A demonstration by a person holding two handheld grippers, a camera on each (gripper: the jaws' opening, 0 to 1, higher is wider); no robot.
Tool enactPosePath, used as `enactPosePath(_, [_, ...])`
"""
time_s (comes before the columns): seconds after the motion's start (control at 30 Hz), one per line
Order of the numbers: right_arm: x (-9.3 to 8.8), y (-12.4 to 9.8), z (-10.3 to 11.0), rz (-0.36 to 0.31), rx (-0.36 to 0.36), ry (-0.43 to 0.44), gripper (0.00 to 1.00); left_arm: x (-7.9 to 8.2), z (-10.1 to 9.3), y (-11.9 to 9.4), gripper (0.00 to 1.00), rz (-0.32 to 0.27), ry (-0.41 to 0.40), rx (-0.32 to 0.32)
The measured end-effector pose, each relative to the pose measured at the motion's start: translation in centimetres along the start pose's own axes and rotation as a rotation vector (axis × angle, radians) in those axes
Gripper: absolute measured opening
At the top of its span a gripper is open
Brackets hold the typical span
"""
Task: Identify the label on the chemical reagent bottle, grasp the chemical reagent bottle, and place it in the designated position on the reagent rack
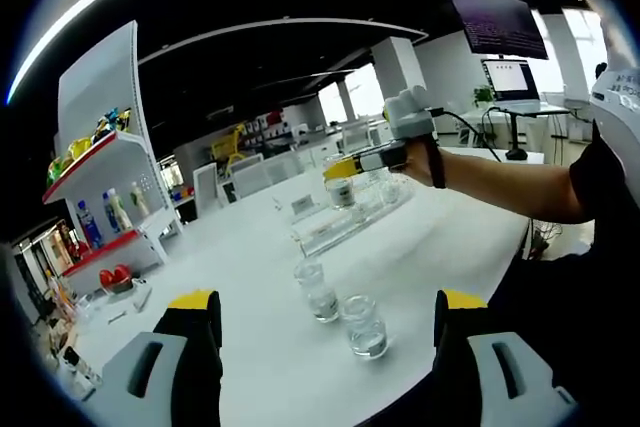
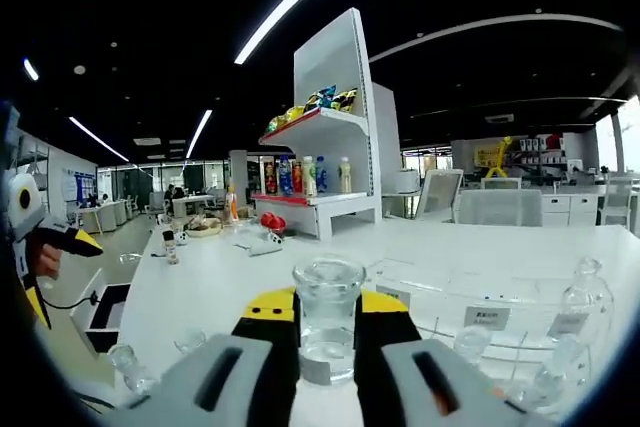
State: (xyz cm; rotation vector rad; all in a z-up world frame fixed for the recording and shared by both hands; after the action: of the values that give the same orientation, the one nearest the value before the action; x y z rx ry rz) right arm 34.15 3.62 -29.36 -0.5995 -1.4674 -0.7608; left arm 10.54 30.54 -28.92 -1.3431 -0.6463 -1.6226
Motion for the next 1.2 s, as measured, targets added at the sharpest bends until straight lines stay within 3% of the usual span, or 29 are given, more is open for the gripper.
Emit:
enactPosePath(0.33, [1.9, 1.2, -1.1, -0.002, -0.014, -0.016, 0.16, -0.3, 0.3, -0.3, 0.87, 0.001, -0.004, 0.008])
enactPosePath(0.5, [3.2, 2.2, -1.6, -0.012, -0.001, 0.035, 0.16, -0.5, 0.4, -0.3, 0.87, 0.007, -0.005, 0.009])
enactPosePath(0.63, [4.3, 3.2, -1.9, -0.037, 0.048, 0.078, 0.16, -0.5, 0.7, -0.5, 0.87, 0.009, -0.005, 0.020])
enactPosePath(0.77, [5.0, 4.5, -2.3, -0.018, 0.039, 0.048, 0.16, -0.4, 0.7, -0.5, 0.87, 0.012, -0.002, 0.026])
enactPosePath(1.2, [5.6, 8.1, -4.4, 0.005, -0.025, 0.072, 0.16, -0.9, 1.7, -1.0, 0.87, 0.020, -0.005, 0.054])
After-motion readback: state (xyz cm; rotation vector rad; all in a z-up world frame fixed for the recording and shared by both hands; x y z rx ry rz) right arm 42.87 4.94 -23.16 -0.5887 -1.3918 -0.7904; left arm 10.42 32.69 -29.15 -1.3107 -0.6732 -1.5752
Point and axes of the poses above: the point that each gripper's makers call its tool centre point, and the gripper's own axes: y roughly forward along the fingers, z roughly to its left, x roughly out of its top, the point moved 10 cm from there along -y, roughly backward along the fingers, and after that the axes turned 8 degrees about -z, right-handed, at the moved point
